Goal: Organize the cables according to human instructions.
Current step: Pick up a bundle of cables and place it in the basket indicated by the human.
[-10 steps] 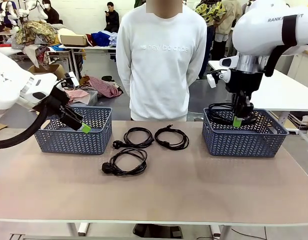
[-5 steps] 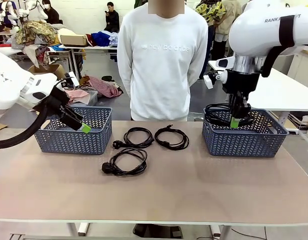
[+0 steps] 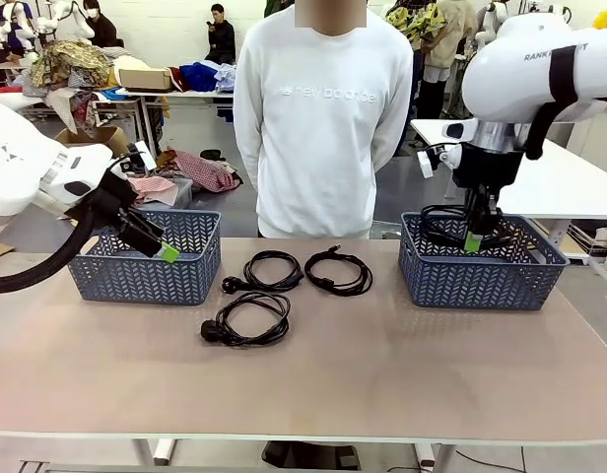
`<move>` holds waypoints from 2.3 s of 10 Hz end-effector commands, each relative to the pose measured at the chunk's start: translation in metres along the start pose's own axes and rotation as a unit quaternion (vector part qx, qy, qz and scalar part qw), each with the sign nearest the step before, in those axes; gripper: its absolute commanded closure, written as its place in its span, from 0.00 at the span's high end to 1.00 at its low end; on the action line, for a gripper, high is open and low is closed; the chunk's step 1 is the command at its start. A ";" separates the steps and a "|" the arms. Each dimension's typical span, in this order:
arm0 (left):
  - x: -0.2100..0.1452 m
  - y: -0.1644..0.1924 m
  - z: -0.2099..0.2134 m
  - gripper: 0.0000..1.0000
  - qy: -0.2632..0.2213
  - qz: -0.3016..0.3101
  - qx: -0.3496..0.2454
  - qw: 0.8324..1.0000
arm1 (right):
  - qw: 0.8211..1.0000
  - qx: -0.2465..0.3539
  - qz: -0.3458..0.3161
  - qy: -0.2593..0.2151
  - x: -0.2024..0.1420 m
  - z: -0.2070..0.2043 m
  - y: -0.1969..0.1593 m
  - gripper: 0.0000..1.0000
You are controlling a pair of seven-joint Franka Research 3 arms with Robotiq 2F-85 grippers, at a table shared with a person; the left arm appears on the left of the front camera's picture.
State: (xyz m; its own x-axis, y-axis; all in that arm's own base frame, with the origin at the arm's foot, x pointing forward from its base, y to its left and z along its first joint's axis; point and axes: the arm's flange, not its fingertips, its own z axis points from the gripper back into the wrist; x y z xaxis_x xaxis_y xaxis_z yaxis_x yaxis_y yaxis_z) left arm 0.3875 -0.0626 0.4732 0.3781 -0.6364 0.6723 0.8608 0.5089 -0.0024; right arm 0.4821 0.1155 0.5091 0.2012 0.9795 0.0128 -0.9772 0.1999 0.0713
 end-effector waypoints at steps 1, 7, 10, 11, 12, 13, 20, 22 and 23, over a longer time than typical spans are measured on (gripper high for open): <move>-0.001 0.002 0.000 1.00 -0.010 -0.008 -0.007 1.000 | 0.999 -0.036 0.006 0.022 -0.013 -0.004 -0.019 0.12; -0.001 0.002 0.000 1.00 -0.010 -0.008 -0.007 1.000 | 0.998 -0.040 0.023 0.035 -0.038 -0.022 -0.089 0.12; -0.001 0.002 0.000 1.00 -0.010 -0.008 -0.007 1.000 | 0.999 -0.044 0.025 0.020 -0.038 -0.025 -0.114 0.12; -0.001 0.002 0.000 1.00 -0.010 -0.008 -0.007 1.000 | 0.998 -0.041 0.034 0.017 -0.036 -0.028 -0.118 0.12; -0.001 0.002 0.000 1.00 -0.010 -0.008 -0.007 1.000 | 0.999 -0.037 0.031 0.011 -0.035 -0.029 -0.120 0.12; -0.001 0.002 0.000 1.00 -0.010 -0.008 -0.007 1.000 | 0.999 -0.039 0.029 0.009 -0.034 -0.030 -0.121 0.12; -0.001 0.002 0.000 1.00 -0.010 -0.008 -0.007 1.000 | 1.000 -0.024 0.012 -0.002 -0.031 -0.041 -0.127 0.51; -0.001 0.002 0.000 1.00 -0.010 -0.008 -0.007 1.000 | 1.000 -0.018 0.013 -0.006 -0.029 -0.041 -0.124 0.71; -0.001 0.002 0.000 1.00 -0.010 -0.008 -0.007 1.000 | 1.000 -0.016 0.011 -0.005 -0.030 -0.041 -0.124 0.56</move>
State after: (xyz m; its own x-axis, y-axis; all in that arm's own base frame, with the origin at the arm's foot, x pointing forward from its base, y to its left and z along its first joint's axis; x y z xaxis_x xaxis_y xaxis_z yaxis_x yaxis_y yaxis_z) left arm 0.3876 -0.0619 0.4734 0.3774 -0.6344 0.6746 0.8601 0.5101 -0.0015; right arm 0.5903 0.0647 0.4542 0.1893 0.9819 0.0014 -0.9816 0.1892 0.0267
